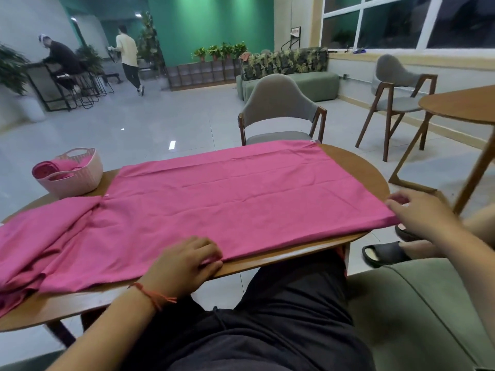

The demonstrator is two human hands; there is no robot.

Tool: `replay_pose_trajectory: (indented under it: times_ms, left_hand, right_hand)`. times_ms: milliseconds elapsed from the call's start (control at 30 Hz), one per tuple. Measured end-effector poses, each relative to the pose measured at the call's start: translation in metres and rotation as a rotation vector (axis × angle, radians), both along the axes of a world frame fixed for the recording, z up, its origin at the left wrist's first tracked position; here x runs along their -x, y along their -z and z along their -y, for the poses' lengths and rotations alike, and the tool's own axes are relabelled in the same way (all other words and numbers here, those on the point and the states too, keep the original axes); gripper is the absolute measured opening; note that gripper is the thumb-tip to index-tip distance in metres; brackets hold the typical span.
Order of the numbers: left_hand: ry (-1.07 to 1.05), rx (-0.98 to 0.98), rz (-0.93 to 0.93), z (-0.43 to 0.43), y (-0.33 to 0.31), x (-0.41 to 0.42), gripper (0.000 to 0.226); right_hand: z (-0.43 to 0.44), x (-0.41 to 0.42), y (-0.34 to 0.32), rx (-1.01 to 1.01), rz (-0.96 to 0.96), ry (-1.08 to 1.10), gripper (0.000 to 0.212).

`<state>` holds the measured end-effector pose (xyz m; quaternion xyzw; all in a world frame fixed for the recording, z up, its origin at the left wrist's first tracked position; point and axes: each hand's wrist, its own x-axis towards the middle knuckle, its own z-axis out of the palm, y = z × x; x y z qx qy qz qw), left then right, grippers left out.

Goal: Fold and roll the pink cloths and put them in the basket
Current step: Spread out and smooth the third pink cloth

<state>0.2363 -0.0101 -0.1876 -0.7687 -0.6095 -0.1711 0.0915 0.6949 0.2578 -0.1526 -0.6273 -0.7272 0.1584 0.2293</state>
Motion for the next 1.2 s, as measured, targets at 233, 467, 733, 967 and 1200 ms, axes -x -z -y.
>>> replay_pose_trajectory:
  times_ms: [233,467,733,967,1200]
  left_hand:
    - [0.100,0.030,-0.036,-0.057,-0.009,-0.052,0.023]
    - [0.077,0.024,-0.033,-0.064,-0.015,-0.068,0.015]
    - [0.068,-0.189,-0.096,-0.056,-0.016,-0.076,0.017]
    - [0.155,-0.200,-0.101,-0.052,-0.003,-0.084,0.013]
    - [0.172,-0.202,-0.061,-0.043,0.002,-0.083,0.010]
  right_hand:
    - [-0.029,-0.001,-0.002,0.283,-0.226,0.135,0.035]
    - [-0.037,-0.003,-0.022,0.477,-0.292,0.041,0.025]
    - [-0.002,-0.028,-0.018,0.359,-0.817,-0.112,0.031]
    - [0.005,-0.049,0.028,0.429,-0.872,-0.074,0.022]
    - [0.010,-0.055,0.033,0.287,-0.619,-0.098,0.024]
